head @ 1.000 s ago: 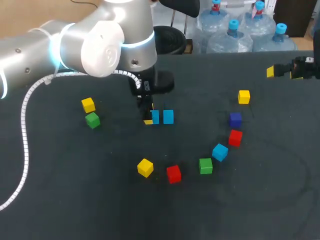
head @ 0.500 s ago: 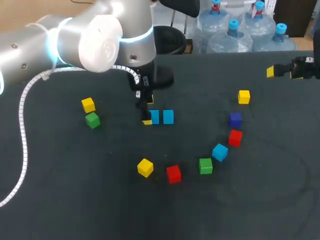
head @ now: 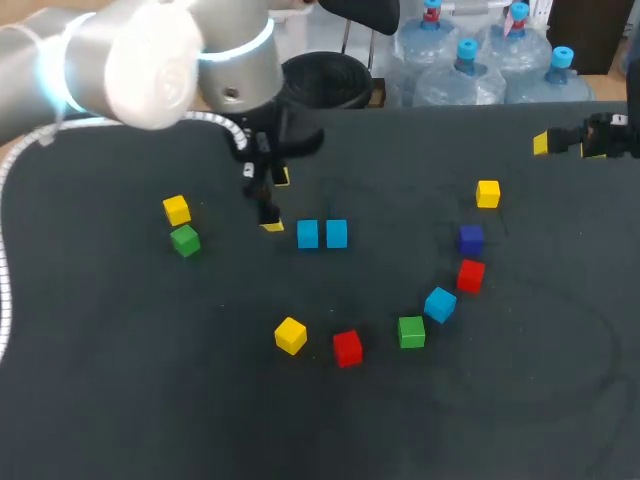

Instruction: Place the blue cubes, place green cubes on the blue cubes, place the yellow cubes on the green cubes, then place the red cubes on the yellow cubes, and place purple cube on the red cubes.

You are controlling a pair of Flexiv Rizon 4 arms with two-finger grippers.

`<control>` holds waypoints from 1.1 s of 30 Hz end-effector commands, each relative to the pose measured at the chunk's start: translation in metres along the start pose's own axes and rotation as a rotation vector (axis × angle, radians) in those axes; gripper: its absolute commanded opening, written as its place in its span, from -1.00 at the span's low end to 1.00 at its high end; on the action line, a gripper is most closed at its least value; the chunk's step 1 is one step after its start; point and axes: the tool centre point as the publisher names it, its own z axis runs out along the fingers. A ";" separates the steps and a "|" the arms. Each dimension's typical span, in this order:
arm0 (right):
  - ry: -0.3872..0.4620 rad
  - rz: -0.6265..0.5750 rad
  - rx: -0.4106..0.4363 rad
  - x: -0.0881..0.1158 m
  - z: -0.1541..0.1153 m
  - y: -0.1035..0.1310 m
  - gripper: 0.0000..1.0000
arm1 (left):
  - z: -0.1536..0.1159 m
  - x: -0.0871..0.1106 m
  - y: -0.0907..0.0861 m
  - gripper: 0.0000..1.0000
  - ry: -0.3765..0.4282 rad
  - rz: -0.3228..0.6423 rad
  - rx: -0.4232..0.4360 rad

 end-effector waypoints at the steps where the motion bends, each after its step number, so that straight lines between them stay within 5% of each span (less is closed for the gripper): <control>1: -0.001 0.000 0.002 0.000 0.000 0.000 1.00 | -0.007 0.020 -0.024 1.00 -0.107 0.017 -0.133; 10: -0.001 0.000 0.002 0.000 0.000 0.000 1.00 | -0.019 0.036 -0.050 1.00 -0.206 0.076 -0.286; 16: -0.001 0.000 0.002 0.000 0.000 0.000 1.00 | -0.023 0.051 -0.064 1.00 -0.300 0.007 -0.343; 33: -0.001 0.000 0.002 0.000 0.000 0.000 1.00 | -0.022 0.072 -0.075 1.00 -0.369 -0.150 -0.358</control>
